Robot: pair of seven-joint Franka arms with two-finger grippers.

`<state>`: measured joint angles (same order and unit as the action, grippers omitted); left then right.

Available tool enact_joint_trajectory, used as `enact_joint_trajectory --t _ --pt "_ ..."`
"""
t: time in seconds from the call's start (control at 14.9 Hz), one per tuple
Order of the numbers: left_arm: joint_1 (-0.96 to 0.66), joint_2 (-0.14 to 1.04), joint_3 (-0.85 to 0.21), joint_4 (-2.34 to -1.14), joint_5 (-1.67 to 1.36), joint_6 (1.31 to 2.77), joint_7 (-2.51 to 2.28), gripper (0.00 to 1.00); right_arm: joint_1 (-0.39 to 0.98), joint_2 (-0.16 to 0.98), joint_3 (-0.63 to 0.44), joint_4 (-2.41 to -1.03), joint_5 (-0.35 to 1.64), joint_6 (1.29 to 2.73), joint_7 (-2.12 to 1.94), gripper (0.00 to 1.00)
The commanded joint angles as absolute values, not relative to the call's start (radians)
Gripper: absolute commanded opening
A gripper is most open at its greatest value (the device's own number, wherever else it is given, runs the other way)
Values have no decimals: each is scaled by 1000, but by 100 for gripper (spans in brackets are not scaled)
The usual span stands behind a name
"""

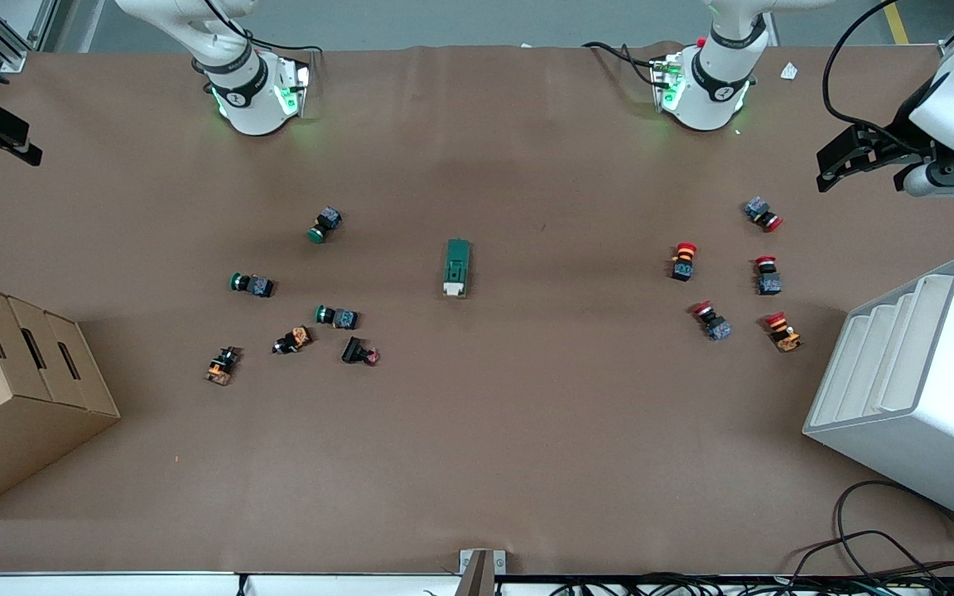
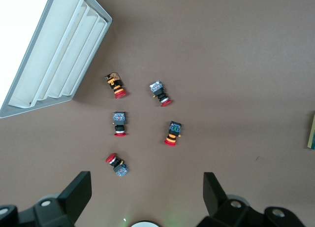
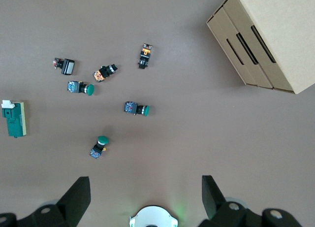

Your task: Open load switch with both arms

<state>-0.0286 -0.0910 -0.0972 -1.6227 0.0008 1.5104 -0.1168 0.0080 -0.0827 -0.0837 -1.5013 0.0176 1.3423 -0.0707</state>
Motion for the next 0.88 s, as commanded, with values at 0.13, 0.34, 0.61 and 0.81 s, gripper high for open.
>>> enact_joint_trajectory --t 0.13,0.34,0.61,0.81 --pt "-26 -81 -97 -1592 -8 1491 -115 100 6 -98 -78 -1514 6 1341 -81 100" --pt "-28 -54 -97 -1559 -6 1493 -117 100 5 -98 -72 -1513 6 1341 -81 100" --pt "-51 31 -109 -1532 -63 1586 -127 100 2 -91 -72 -1509 9 1345 -78 100" --pt "-119 100 -132 -1540 -71 1672 -199 100 -3 -72 -74 -1506 18 1345 -77 100"
